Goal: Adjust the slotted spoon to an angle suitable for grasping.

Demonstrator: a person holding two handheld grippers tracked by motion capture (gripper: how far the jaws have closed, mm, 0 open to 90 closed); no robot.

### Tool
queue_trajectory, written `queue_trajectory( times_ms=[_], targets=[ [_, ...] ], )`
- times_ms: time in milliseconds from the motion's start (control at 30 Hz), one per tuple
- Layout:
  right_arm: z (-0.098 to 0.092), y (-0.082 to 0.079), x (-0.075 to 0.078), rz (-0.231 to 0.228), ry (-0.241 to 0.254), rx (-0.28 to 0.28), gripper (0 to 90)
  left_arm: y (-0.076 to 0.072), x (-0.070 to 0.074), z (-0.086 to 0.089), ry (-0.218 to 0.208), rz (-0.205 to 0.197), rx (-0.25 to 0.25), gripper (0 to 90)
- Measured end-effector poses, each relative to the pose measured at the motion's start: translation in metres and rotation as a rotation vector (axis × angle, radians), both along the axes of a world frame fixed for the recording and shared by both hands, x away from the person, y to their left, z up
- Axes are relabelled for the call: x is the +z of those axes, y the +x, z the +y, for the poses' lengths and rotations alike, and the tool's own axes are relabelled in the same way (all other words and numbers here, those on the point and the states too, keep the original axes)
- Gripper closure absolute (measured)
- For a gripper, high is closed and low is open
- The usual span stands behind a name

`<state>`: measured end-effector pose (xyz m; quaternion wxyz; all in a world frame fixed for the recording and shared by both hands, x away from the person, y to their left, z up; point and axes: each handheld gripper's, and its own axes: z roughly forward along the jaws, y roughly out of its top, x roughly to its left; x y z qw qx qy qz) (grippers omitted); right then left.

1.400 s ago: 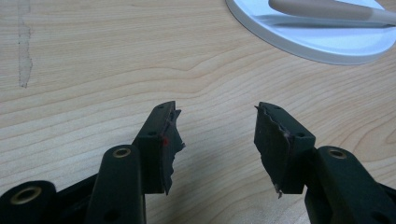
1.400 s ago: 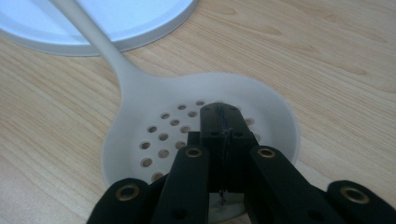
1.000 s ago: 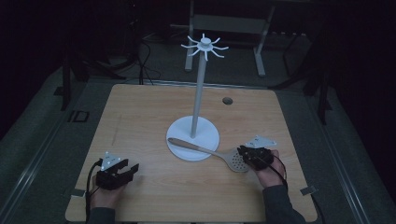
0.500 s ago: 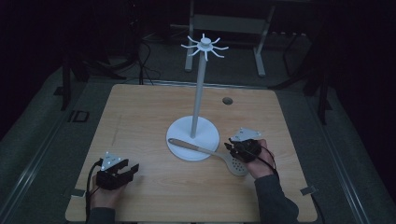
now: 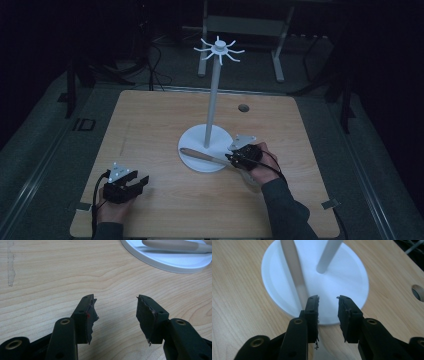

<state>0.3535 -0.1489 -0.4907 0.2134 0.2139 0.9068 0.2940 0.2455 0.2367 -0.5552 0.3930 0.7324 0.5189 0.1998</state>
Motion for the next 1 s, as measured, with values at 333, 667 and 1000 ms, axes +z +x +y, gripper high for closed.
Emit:
queue_trajectory(
  times_ms=[333,667,1000],
  targets=[
    [0.02,0.008,-0.001,0.039,-0.053,0.061,67.2,0.0,0.0,0.001,0.0,0.001,0.001,48.8],
    [0.035,0.015,-0.006,0.08,-0.122,0.092,66.5,0.0,0.0,0.001,-0.003,0.0,0.002,48.6],
    [0.049,0.022,-0.014,0.092,-0.164,0.115,66.3,0.0,0.001,0.001,-0.008,-0.004,0.005,48.4]
  ],
)
